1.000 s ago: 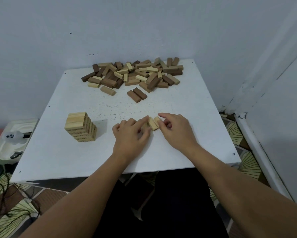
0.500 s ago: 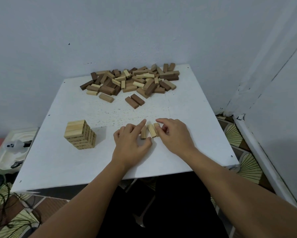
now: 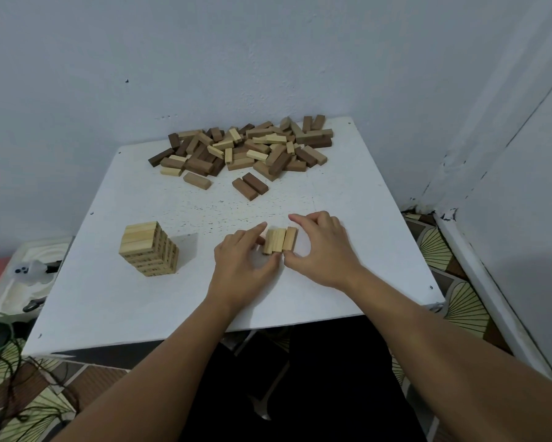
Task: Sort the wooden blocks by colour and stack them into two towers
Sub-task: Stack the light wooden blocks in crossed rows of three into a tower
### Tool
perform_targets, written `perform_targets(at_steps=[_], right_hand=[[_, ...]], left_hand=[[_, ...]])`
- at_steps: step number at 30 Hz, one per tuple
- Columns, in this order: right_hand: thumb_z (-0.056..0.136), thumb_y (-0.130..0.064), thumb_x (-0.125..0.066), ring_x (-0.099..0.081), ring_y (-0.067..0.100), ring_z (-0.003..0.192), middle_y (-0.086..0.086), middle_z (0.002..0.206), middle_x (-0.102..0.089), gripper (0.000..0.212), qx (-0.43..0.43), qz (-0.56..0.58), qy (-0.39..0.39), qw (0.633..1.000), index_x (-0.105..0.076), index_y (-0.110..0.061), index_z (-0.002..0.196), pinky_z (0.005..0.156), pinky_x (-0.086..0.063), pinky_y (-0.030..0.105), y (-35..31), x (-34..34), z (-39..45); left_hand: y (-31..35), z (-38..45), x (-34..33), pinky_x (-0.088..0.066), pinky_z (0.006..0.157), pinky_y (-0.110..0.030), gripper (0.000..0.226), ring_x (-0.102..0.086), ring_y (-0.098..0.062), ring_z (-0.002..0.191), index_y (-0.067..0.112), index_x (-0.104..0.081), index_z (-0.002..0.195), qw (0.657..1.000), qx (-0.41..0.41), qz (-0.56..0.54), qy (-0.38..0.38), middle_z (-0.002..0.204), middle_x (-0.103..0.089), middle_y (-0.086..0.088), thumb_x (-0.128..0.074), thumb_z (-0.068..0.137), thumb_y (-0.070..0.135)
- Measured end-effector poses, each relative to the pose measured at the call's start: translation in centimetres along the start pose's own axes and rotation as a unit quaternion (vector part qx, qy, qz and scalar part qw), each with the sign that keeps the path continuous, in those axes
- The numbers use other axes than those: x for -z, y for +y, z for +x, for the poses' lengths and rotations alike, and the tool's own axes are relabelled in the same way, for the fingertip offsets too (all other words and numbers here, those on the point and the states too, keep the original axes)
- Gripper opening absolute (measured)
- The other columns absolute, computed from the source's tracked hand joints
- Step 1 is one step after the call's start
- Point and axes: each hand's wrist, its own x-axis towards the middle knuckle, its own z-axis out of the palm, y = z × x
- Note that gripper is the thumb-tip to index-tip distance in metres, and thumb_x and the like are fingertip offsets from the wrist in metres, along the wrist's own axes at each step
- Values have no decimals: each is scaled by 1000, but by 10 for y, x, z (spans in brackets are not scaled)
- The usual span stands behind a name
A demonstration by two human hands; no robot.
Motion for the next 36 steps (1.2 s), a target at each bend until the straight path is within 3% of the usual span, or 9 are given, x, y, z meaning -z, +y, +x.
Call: perform_targets(at_steps=[3,6,9,12,20,26,31,36], right_hand=[[80,-61,-70,-32,17,131,-6,135,-36,86,-11,-8,-26,1000,-38,-31,154,106,-18,25,2,3,2],[81,-57,-75,-30,20,134,-2,140,-35,86,-25,-9,-66,997,-38,-30,153,107,-18,27,1,9,7],[82,-53,-79,-30,19,136,-3,139,-36,78,-40,19,-89,995,-45,-32,149,110,-23,30,-1,16,11],[82,-48,-81,-31,17,134,-5,135,-38,69,-40,42,-96,994,-53,-34,143,112,-27,31,1,21,12],[82,-45,-82,-30,13,129,-9,127,-38,60,-20,59,-96,993,-60,-40,138,112,-27,30,3,20,12],[79,-49,-84,-30,11,129,-11,128,-39,61,-21,69,-93,993,-61,-43,135,109,-23,28,5,19,12],[79,-49,-82,-30,12,127,-9,127,-39,59,-14,52,-86,995,-61,-43,134,111,-26,31,4,18,12],[80,-50,-79,-32,14,125,-9,124,-39,56,0,25,-74,997,-60,-44,133,104,-25,29,2,14,10]], left_hand=[[1,5,11,-45,98,-25,59,-54,0,109,33,-62,140,997,29,-58,-29,112,-63,20,-80,84,36],[-2,28,32,-48,92,-21,68,-58,-3,101,33,-59,144,984,60,-67,-155,110,-65,14,-87,82,30],[2,55,47,-50,82,-26,76,-61,-12,94,33,-55,148,965,73,-19,-251,109,-67,9,-89,80,30],[11,70,49,-42,71,-23,67,-59,-9,86,41,-60,141,954,47,53,-292,103,-66,7,-89,81,34],[1,64,44,-42,69,-22,54,-54,-7,72,42,-74,119,961,81,-26,-262,87,-61,4,-95,71,36],[0,59,40,-44,73,-31,53,-53,-11,75,42,-74,117,966,77,-46,-244,87,-57,4,-96,69,36],[0,59,39,-42,73,-27,53,-52,-10,77,46,-74,118,967,68,-41,-243,89,-54,6,-95,70,38],[-1,55,35,-41,71,-26,48,-49,-7,73,44,-73,115,973,50,-36,-223,87,-53,6,-93,72,37]])
